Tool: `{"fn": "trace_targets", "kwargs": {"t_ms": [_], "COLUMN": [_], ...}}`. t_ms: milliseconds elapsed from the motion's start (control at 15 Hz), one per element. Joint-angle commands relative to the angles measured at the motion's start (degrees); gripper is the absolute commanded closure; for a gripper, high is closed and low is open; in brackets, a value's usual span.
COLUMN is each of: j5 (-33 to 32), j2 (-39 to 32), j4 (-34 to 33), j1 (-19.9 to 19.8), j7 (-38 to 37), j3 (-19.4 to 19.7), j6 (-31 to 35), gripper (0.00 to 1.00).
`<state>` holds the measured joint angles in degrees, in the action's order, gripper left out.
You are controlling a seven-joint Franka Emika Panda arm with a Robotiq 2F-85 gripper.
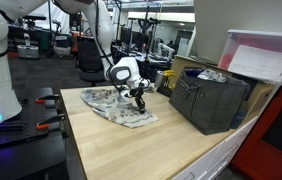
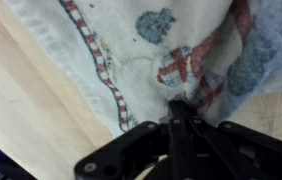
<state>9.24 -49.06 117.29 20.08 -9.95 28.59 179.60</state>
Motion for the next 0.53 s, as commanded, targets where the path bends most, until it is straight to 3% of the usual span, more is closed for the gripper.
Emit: {"fn": "trace_targets", "kwargs": {"t_ms": [0,333,467], "j5": [-1.0,-0.1,0.5], "j2": [-6.8,-14.4,-15.0], "j4": [-5.8,-10.5,-10.9], "j1": [3.7,4.9,4.8], "j7": [-4.1,-5.6,-5.9], "j3": [5.5,11.9,12.7], "j6": [0.3,-1.3,-1.6], "gripper": [1.0,1.0,1.0]}}
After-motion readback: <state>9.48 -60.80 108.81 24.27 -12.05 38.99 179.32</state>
